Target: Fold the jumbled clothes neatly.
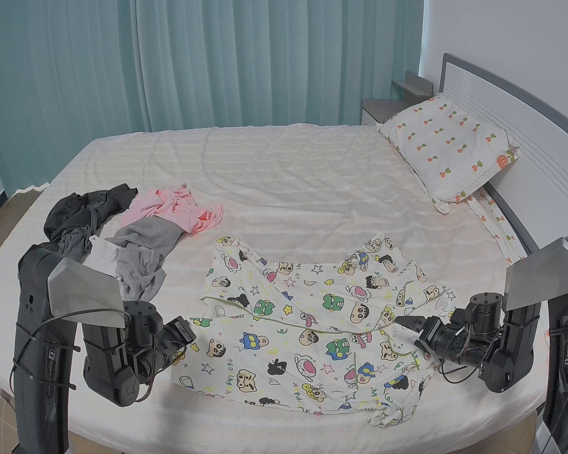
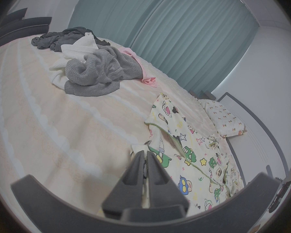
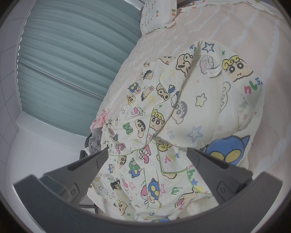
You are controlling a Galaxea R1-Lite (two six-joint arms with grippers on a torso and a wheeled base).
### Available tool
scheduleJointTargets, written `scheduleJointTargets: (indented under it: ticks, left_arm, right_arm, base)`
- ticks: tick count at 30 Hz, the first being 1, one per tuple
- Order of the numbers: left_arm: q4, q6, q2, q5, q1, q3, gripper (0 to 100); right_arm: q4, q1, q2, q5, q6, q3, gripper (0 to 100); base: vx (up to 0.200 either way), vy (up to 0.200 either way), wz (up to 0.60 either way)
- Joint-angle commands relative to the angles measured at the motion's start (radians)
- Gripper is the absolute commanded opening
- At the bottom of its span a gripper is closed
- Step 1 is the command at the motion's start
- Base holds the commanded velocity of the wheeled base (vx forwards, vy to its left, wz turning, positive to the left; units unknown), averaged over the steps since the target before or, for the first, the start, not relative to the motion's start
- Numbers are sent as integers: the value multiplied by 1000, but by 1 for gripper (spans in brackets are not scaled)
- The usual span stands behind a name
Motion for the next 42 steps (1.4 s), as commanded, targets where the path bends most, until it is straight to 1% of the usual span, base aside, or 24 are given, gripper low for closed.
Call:
scheduleJointTargets:
  ticks: [1, 7, 12, 15, 16, 17, 18, 19, 20, 21, 22, 23, 24, 27, 29, 32, 37, 40, 42]
  left_arm:
    - [-2, -2, 36, 8, 3, -22, 100]
    - [-2, -5, 39, 14, 10, -35, 100]
    - [-2, -8, 28, 12, 16, -10, 100]
    - [-4, -43, -14, 1, 21, 20, 100]
    - [-4, -70, -35, -6, 27, 33, 100]
    - [-4, -73, -38, -8, 27, 34, 100]
    - [-2, -131, -76, -43, 36, 47, 100]
    - [-2, -145, -86, -60, 39, 50, 100]
    - [-2, -191, -113, -124, 55, 65, 100]
    - [-2, -191, -113, -124, 55, 65, 100]
    - [-2, -243, -149, -223, 75, 91, 100]
    - [-2, -243, -149, -223, 75, 91, 100]
    - [-2, -284, -172, -273, 82, 99, 100]
    - [-2, -330, -187, -290, 84, 99, 100]
    - [-2, -346, -190, -293, 82, 108, 100]
    - [-2, -353, -199, -295, 82, 109, 100]
    - [-2, -381, -205, -296, 78, 113, 100]
    - [-2, -381, -205, -311, 76, 114, 100]
    - [-2, -379, -207, -342, 78, 125, 100]
  right_arm:
    - [-9, 1, 2, 0, 0, 1, 100]
    - [-9, 1, 2, 0, 0, 1, 100]
    - [-9, 1, 2, 0, 0, 0, 100]
    - [-10, -1, -1, -1, 0, -2, 100]
    - [-10, -3, -5, -1, 0, -2, 100]
    - [-10, -3, -5, -3, 0, -2, 100]
    - [-10, -4, -15, -4, 0, 0, 100]
    - [-10, -4, -18, -4, 0, 0, 100]
    - [-10, -6, -40, -20, 0, -6, 100]
    - [-10, -6, -40, -20, 0, -6, 100]
    - [-10, -6, -61, -53, 2, -22, 100]
    - [-10, -6, -61, -53, 2, -22, 100]
    - [-10, 2, -74, -86, 3, -43, 100]
    - [-9, 1, -87, -136, 3, -74, 100]
    - [-9, -6, -84, -150, 0, -106, 100]
    - [13, -12, -86, -150, -6, -163, 100]
    - [175, -6, -103, -152, -9, -290, 100]
    - [209, -3, -98, -152, -9, -325, 100]
    - [220, 1, -90, -152, -10, -344, 100]
  base:
    - [0, 0, 0]
    - [0, 0, 0]
    - [0, 0, 0]
    - [0, 0, 0]
    - [0, 0, 0]
    - [0, 0, 0]
    - [0, 0, 0]
    - [0, 0, 0]
    - [0, 0, 0]
    - [0, 0, 0]
    - [0, 0, 0]
    - [0, 0, 0]
    - [0, 0, 0]
    - [0, 0, 0]
    - [0, 0, 0]
    - [0, 0, 0]
    - [0, 0, 0]
    - [0, 0, 0]
    - [0, 0, 0]
